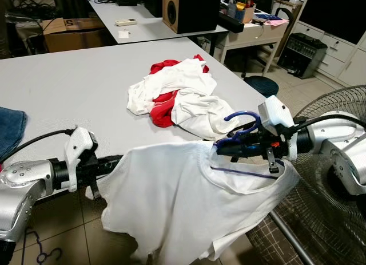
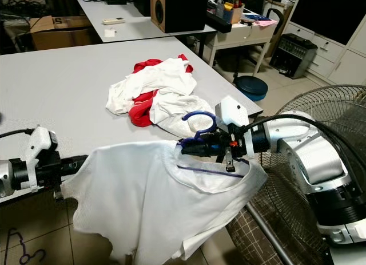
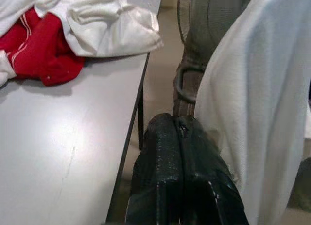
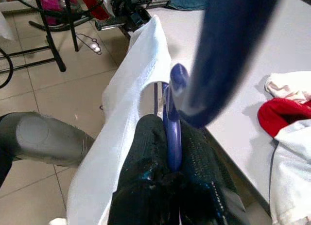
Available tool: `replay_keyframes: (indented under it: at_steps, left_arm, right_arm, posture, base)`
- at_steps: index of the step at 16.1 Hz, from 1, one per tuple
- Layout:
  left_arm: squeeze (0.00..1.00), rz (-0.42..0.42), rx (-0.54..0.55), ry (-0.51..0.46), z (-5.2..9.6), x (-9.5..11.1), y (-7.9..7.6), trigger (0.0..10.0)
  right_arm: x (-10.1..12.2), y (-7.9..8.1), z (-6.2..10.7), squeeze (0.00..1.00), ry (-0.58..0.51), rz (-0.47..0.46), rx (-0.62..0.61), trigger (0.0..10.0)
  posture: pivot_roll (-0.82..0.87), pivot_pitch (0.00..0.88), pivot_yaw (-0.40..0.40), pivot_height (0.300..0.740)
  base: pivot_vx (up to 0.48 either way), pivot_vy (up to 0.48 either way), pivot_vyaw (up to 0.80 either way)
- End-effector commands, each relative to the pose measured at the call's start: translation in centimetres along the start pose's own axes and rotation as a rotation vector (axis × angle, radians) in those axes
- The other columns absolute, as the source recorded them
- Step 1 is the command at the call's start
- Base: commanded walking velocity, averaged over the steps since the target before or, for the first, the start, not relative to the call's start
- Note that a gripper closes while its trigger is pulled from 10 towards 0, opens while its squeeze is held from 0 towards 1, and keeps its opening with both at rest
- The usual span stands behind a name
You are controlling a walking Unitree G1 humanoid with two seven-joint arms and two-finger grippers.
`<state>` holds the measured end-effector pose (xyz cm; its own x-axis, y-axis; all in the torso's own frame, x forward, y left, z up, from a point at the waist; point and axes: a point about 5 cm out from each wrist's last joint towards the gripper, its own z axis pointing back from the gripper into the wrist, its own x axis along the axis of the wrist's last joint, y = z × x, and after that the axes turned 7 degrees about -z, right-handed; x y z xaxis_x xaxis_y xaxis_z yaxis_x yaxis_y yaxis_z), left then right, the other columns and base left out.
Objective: Hang hanger
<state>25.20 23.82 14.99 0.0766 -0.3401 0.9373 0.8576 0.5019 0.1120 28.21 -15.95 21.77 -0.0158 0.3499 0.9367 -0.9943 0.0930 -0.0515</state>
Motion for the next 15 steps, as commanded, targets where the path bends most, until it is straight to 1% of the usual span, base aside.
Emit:
replay_keyframes:
  at_steps: [1, 3, 8, 12, 13, 15]
  left_arm:
    - [0.0, -0.003, -0.004, -0.019, -0.1, 0.4, -0.2, 0.0]
    - [0.0, 0.002, 0.0, -0.021, -0.1, 0.3, -0.3, 0.0]
    - [0.0, 0.028, 0.044, -0.069, 0.0, 0.5, 0.2, 0.0]
    - [0.0, 0.053, 0.053, -0.095, 0.2, 0.6, 0.0, 0.0]
    - [0.0, 0.078, 0.026, -0.107, 0.3, 0.7, -0.5, 0.0]
    - [0.0, 0.076, 0.035, -0.096, 0.6, 0.5, -0.4, 0.0]
  right_arm:
    - [0.8, -0.4, 1.0, 0.0, -0.01, 0.021, -0.038, 0.0]
    - [1.0, -0.5, 1.1, 0.0, -0.013, 0.023, -0.042, 0.0]
    - [1.2, -0.8, 1.3, 0.0, -0.005, 0.034, -0.055, 0.0]
    - [1.4, -1.2, 1.1, 0.0, -0.013, 0.047, -0.078, 0.0]
    - [1.5, -1.5, 1.0, 0.0, -0.013, 0.054, -0.089, 0.0]
    - [1.6, -1.8, 1.1, 0.0, -0.012, 0.065, -0.106, 0.0]
  posture:
    - [-0.01, 0.0, -0.041, 0.74]
    - [-0.02, 0.0, -0.038, 0.74]
    - [-0.02, 0.0, -0.042, 0.74]
    - [-0.01, 0.0, -0.048, 0.74]
    - [-0.01, 0.0, -0.05, 0.74]
    - [0.0, 0.0, -0.053, 0.74]
  base:
    - [0.0, 0.0, 0.0]
    - [0.0, 0.0, 0.0]
    - [0.0, 0.0, 0.0]
    - [0.0, 0.0, 0.0]
    - [0.0, 0.0, 0.0]
    - [0.0, 0.0, 0.0]
